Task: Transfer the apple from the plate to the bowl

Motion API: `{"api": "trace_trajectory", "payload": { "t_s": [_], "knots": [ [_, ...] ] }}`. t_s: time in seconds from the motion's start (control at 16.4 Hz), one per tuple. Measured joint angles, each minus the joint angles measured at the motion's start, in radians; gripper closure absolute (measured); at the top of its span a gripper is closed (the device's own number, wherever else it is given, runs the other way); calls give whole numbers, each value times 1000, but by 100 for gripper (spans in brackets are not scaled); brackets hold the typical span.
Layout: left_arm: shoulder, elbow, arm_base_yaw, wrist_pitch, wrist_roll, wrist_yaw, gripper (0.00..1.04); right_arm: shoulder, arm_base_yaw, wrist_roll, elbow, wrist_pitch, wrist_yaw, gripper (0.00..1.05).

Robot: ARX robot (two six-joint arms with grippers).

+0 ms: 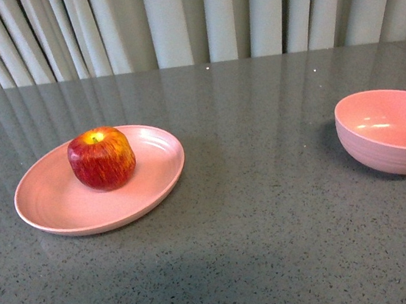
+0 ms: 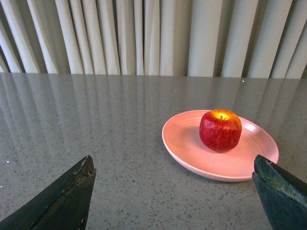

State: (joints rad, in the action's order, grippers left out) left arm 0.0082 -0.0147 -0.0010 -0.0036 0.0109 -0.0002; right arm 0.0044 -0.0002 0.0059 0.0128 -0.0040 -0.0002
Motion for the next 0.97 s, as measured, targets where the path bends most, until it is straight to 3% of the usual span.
{"api": "trace_trajectory", "payload": {
  "t_s": [0.3, 0.43, 0.49, 0.61, 0.79, 0.97],
  "knots": [
    [0, 0, 0, 0, 0, 0, 7, 0, 0, 0, 0, 0, 0, 7],
    [0, 0, 0, 0, 0, 0, 7, 51, 31, 68, 25, -77, 110, 7],
    [0, 0, 0, 0, 0, 1, 7, 130, 14, 116, 45, -43, 131, 7],
    [0, 0, 0, 0, 0, 0, 7, 323, -87, 163, 149, 163, 66, 7],
    [0, 0, 0, 0, 0, 0, 7, 750, -105, 127, 364, 430, -27, 7],
    [0, 0, 0, 0, 0, 0, 7, 1204, -86, 89, 682, 339, -58, 7]
  ]
}}
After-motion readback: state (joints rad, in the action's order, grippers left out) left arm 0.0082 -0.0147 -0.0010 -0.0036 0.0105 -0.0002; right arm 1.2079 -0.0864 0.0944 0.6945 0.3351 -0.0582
